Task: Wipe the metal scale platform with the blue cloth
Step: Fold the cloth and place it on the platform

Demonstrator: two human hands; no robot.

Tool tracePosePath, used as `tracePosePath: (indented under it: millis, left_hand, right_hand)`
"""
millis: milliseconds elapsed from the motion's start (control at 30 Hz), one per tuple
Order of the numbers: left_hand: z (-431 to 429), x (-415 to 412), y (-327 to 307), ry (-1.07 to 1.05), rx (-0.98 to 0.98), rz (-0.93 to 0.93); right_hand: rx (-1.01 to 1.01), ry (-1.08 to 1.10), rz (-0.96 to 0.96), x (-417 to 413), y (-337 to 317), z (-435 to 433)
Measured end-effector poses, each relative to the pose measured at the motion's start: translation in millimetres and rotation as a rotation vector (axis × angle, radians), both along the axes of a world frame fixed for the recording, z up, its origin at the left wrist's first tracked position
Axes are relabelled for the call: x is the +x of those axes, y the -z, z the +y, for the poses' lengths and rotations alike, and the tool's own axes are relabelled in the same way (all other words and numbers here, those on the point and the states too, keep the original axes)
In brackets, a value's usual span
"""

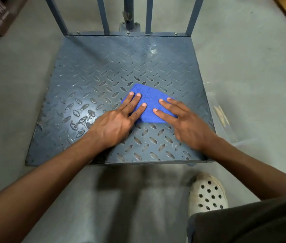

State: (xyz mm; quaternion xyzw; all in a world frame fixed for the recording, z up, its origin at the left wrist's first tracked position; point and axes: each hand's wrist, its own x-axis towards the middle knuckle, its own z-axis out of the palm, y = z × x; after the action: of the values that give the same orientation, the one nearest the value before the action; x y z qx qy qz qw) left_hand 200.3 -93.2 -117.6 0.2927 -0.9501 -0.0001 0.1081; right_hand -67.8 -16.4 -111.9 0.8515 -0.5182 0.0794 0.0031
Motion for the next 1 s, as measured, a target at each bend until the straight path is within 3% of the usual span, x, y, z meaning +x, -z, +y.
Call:
tracePosePath:
  millis: [167,300,700,867,1000]
  left_hand:
    - [-15,-23,-8,0.069,0.128,0.154]
    - [-20,-35,-17,0.114,0.210,0.116]
    - [-34,-53,13,0.150,-0.037,0.188]
    - [-45,-106,2,0.252,-0.140,0.274]
    - [-72,-173,-2,0.463,-0.185,0.246]
  right_hand:
    - [-0.069,0.066,-0.051,-21,-4,8]
    - [-0.115,0.052,-0.060,-36,-3,14]
    - [-0.218,0.015,-0.002,-44,-1,5]
    - [-0.253,0.218,-0.097,-78,1,26]
    - [-0.314,0.401,-0.067,-116,0,48]
